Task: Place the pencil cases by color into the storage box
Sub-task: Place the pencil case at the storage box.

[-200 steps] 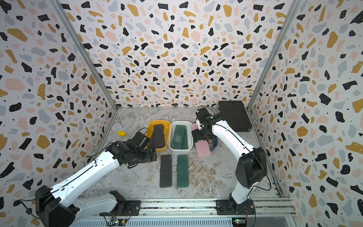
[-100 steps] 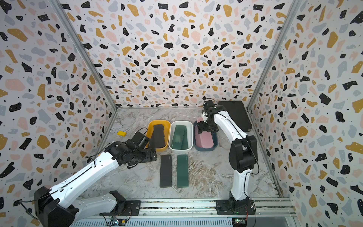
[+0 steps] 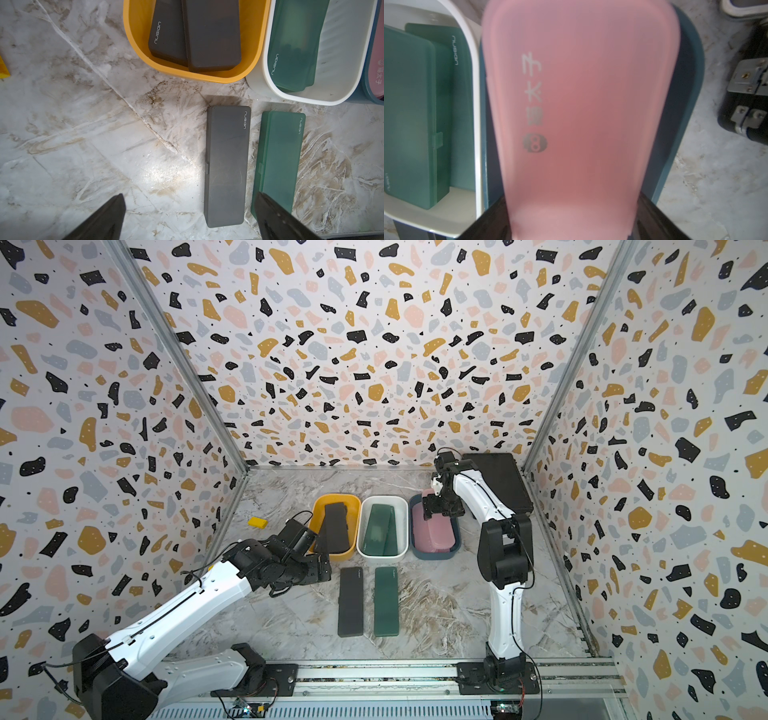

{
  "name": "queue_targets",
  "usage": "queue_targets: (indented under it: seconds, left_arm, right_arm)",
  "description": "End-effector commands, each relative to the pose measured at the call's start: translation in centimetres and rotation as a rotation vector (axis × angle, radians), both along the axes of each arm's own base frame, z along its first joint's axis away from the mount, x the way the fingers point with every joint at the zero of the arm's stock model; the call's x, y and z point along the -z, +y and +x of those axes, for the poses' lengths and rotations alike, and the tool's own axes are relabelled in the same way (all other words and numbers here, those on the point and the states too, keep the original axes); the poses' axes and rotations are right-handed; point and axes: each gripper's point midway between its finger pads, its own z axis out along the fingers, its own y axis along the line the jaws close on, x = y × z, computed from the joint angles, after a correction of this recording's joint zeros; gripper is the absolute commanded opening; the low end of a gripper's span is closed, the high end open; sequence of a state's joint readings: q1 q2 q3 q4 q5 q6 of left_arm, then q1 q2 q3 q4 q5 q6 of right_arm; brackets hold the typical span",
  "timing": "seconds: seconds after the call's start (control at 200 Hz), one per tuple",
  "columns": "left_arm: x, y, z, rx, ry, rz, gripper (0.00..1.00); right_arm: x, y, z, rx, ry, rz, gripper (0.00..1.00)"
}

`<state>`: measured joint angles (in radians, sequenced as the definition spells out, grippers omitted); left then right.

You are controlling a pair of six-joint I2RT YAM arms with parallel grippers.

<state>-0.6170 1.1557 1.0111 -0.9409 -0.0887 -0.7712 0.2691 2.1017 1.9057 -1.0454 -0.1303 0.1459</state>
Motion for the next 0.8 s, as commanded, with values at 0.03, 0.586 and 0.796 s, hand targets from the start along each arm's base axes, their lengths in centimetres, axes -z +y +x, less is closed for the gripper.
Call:
queue_targets:
  seconds: [0.03, 0.586, 0.796]
  left_arm:
    - [0.0, 0.2, 0.2, -0.009, -0.012, 0.007, 1.00]
    - [0.4, 0.0, 0.4, -0.013, -0.006, 0.007, 1.00]
    - [0.6, 0.0, 0.4, -0.010, 0.000, 0.013, 1.00]
  right_arm:
    - [-1.2, -0.6, 0.8, -0.002, -0.022, 0.005, 0.72]
    - [0.4, -1.1, 2.9, 0.019, -0.022, 0.012, 0.72]
    - [1.0, -1.2, 3.2, 0.029, -0.017, 0.009, 0.72]
